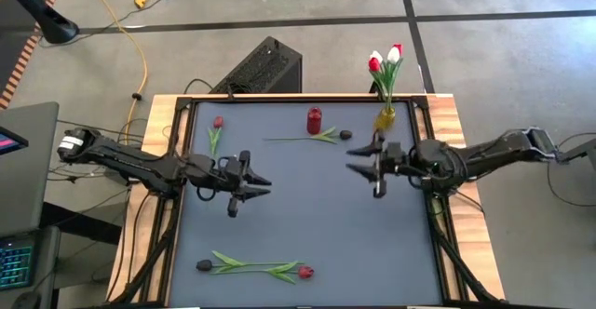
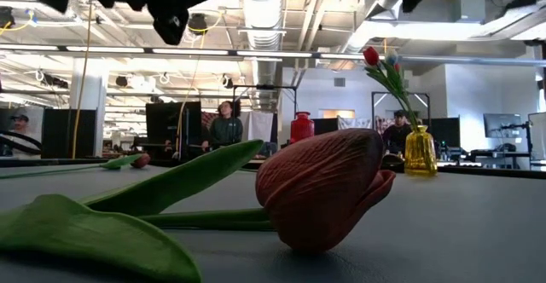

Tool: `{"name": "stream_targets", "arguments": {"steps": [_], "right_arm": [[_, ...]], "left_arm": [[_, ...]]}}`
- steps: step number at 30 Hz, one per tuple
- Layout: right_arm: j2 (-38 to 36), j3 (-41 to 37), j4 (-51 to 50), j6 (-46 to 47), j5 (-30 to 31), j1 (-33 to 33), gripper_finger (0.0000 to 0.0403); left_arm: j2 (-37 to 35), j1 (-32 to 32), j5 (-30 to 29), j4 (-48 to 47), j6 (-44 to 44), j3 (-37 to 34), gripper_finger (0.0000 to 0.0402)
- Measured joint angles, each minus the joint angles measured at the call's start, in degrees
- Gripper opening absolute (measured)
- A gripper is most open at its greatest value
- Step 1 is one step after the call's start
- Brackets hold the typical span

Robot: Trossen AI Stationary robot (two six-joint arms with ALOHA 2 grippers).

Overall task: Sort flowers into vase by color
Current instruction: Put the bottom black tulip into the red vase

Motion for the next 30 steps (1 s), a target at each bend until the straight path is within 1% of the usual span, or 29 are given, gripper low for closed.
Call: {"name": "stream_targets", "arguments": {"steps": [5,12,17,23,27,30], "right_arm": [[6.57,2.91,-0.27,-0.80,0.07,6.97,0.0191],[15.44,6.17,-0.19,-2.49,1.95,14.82,0.0191],[21.88,9.02,-0.18,-2.47,2.02,20.37,0.0191],[28.34,12.79,-0.13,-2.58,2.00,25.95,0.0191],[30.89,14.19,-0.42,-2.95,2.22,28.42,0.0191],[31.72,15.24,-0.34,-2.93,3.89,29.83,0.0191]], "left_arm": [[2.54,-6.34,-3.09,-13.69,-3.24,7.13,0.0093],[10.65,-14.87,-8.51,-35.64,-9.98,21.74,0.0093],[16.84,-19.84,-8.98,-46.32,-17.13,30.04,0.0093],[23.70,-24.51,-8.90,-53.77,-27.85,36.79,0.0093],[28.29,-26.69,-6.67,-54.29,-32.35,38.39,0.0093],[31.72,-28.24,-5.06,-54.37,-34.42,38.52,0.0093]]}}
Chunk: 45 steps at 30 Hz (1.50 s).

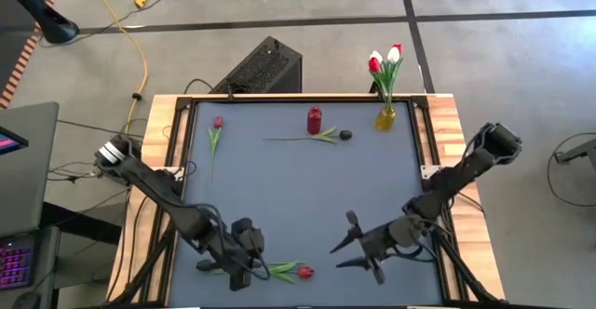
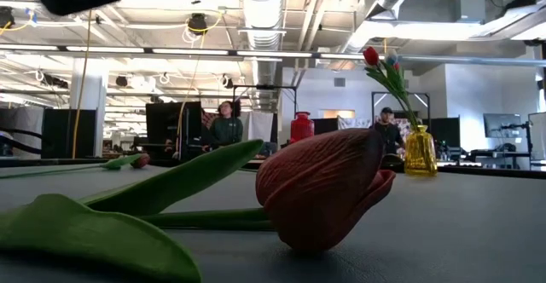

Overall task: Sort flowers into vase by color
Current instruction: Put the bottom black tulip into the red vase

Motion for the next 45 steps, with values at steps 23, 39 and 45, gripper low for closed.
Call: {"name": "stream_targets", "arguments": {"steps": [23,39,45], "right_arm": [[0.25,1.85,-4.93,-0.16,0.80,2.48,0.0191],[0.25,1.83,-4.60,-16.50,0.73,-0.23,0.0191],[0.23,1.83,-8.01,-18.48,0.80,-4.03,0.0191]], "left_arm": [[14.24,-3.31,-4.06,-3.12,-5.64,-0.07,0.0093],[14.00,-3.49,-2.72,1.03,-6.19,-5.17,0.0093],[13.69,-4.00,-2.32,3.39,-5.35,-7.98,0.0093]]}}
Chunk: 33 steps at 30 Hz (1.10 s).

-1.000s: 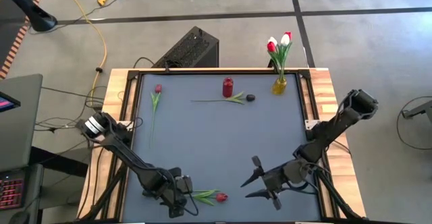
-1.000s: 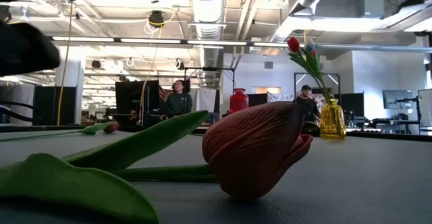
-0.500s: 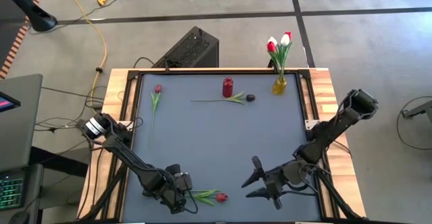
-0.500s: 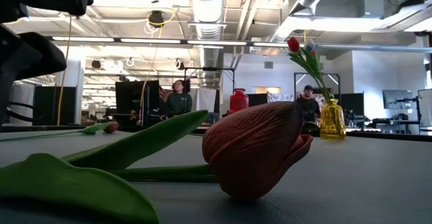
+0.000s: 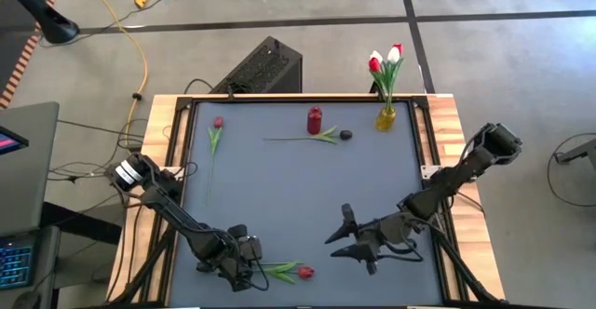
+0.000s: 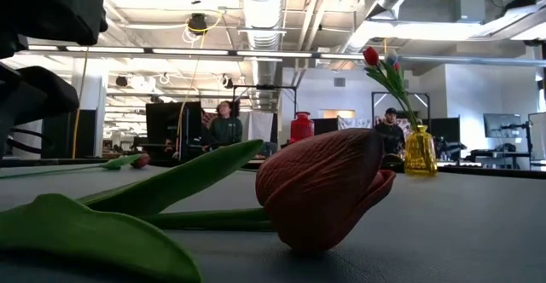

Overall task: Sort flowers into vase by color
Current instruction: Put the bottom black tulip into the red vase

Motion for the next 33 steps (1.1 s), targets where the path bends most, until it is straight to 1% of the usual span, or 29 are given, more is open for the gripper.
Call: {"name": "stream_targets", "arguments": {"steps": [4,7,11,16,21,24,29,33], "right_arm": [[0.00,-0.04,-3.90,-0.87,1.41,-3.41,0.0191],[0.00,-0.04,-4.83,0.19,1.45,-5.95,0.0191],[0.00,-0.04,-4.92,0.97,1.48,-8.66,0.0191],[0.00,-0.04,-4.94,0.98,1.45,-10.26,0.0191],[0.00,-0.04,-5.12,1.15,1.46,-10.29,0.0191],[0.00,-0.04,-5.12,3.00,1.44,-9.85,0.0191],[0.00,-0.04,-5.14,5.45,1.44,-9.40,0.0191],[0.00,-0.04,-5.36,5.47,1.44,-9.44,0.0191]], "left_arm": [[0.09,-0.25,-0.20,0.00,2.13,-0.16,0.0093],[0.15,-0.25,0.16,0.18,3.43,-0.21,0.0093],[0.18,-0.37,2.65,0.60,5.50,-0.27,0.0093],[0.26,-1.45,3.50,0.79,7.77,-0.30,0.0093],[0.33,-1.82,1.92,0.32,10.16,-0.30,0.0090],[0.35,-1.68,1.35,0.02,12.54,-0.30,0.0069],[0.35,-0.59,0.27,-1.13,14.69,-0.30,0.0009],[-0.35,1.17,-1.07,-1.13,17.37,-0.29,0.0002]]}}
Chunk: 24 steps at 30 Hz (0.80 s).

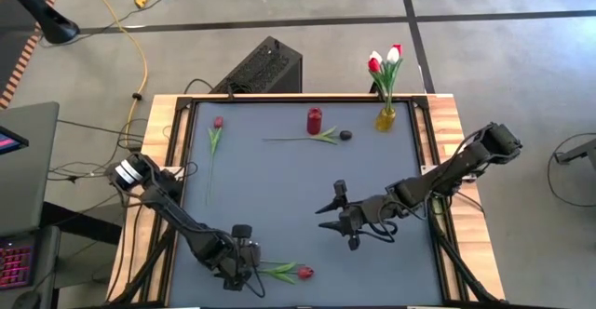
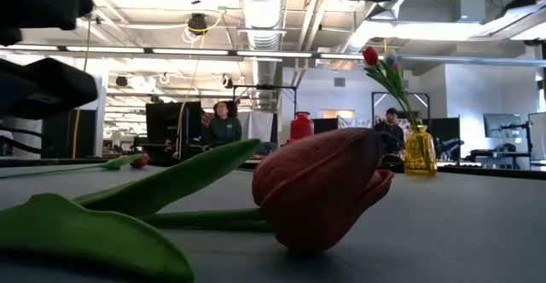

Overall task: Sort flowers into vase by color
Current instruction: Put the bottom black tulip into the red vase

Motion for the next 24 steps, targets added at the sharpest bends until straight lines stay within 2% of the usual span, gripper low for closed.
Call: {"name": "stream_targets", "arguments": {"steps": [7,9,17,20,24], "right_arm": [[-0.02,0.00,0.13,-4.10,0.21,-1.28,0.0191],[-0.02,0.00,0.31,-6.32,0.25,-2.07,0.0191],[-0.02,0.00,0.26,-22.32,0.33,-4.39,0.0191],[-0.02,0.00,0.46,-28.31,0.33,-5.31,0.0191],[-0.02,0.00,0.48,-31.90,0.96,-6.79,0.0191]], "left_arm": [[-6.15,6.18,-8.46,-2.10,6.00,0.37,0.0000],[-8.79,8.50,-8.54,-3.06,6.00,0.42,0.0000],[-18.51,20.30,-4.35,-3.90,-4.19,0.49,0.0000],[-20.63,24.33,-2.33,-3.66,-11.15,0.49,0.0000],[-21.23,28.24,1.99,-2.87,-17.24,0.53,0.0000]]}}
